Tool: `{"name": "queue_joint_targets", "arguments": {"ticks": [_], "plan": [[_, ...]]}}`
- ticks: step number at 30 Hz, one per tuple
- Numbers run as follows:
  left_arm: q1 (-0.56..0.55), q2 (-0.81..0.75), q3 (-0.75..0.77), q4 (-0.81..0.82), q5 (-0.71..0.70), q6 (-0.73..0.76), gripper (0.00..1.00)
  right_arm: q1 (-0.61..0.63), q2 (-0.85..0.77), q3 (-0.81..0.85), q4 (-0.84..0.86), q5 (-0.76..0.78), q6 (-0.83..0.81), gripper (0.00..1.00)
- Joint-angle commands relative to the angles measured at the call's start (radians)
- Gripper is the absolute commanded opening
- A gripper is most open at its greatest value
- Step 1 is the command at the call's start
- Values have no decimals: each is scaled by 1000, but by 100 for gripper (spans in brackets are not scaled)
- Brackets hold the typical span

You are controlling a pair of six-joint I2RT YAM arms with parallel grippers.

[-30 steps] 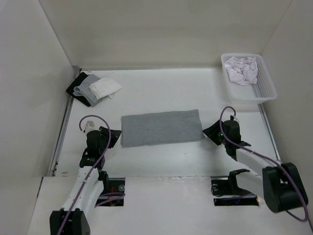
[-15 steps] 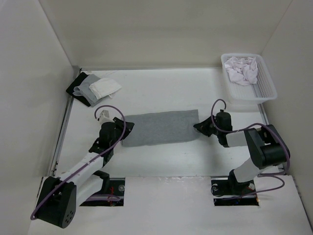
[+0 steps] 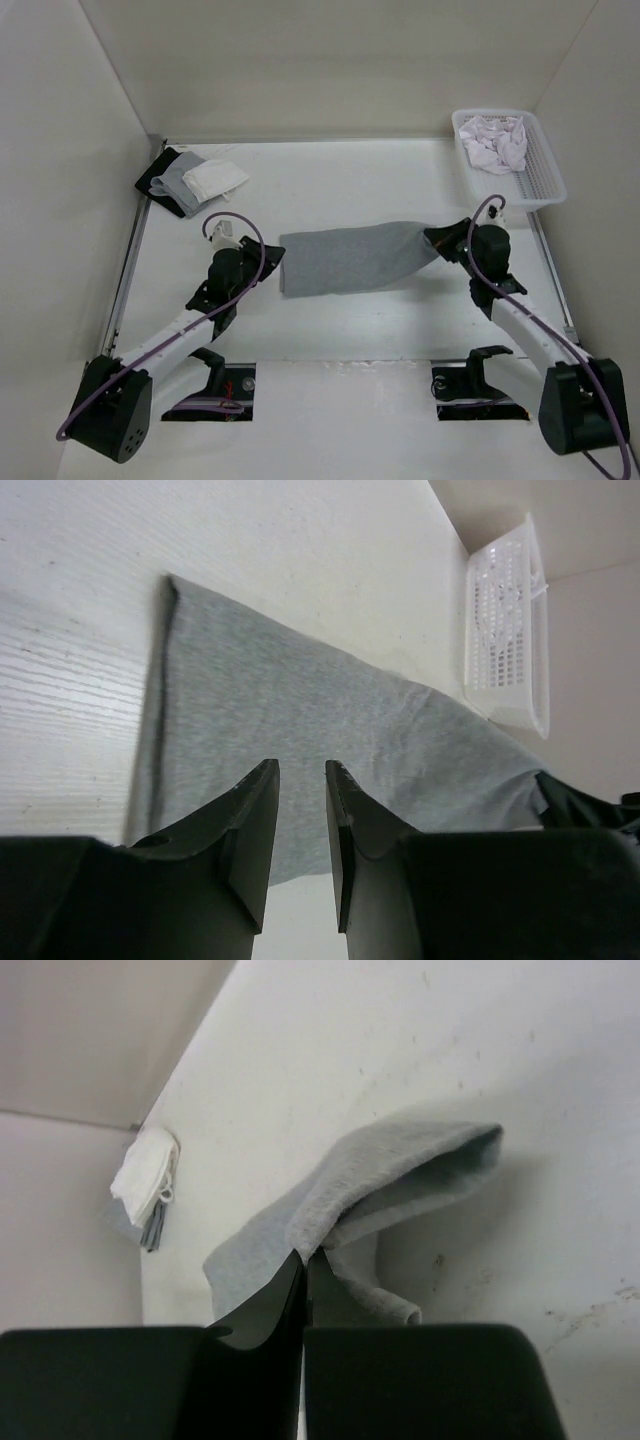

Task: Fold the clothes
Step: Fold the tank top

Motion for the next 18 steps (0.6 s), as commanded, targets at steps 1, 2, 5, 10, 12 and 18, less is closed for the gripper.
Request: {"name": "queue_joint_targets", "arguments": {"ticks": [1,2,5,10,12,18], "plan": [[-20,-17,51,65,-5,-19,24,60,-90,163,-244,152,-184,0],[-26,-20,51,65,-2,-22,24,90,-91,207,-292,179,-218,0],[-32,-34,48,62,3,-27,24,233,-32,324,-373,248,-277,1],[-14,-100,20,46,17,-36,24,512,193,514,-466,399,-346,1],[3,-128,12,27,27,-36,24,595,305,591,-496,436,-349,2],[77,-195,-12,-13,70,-39,26,796,623,786,-507,437,-283,21]]}}
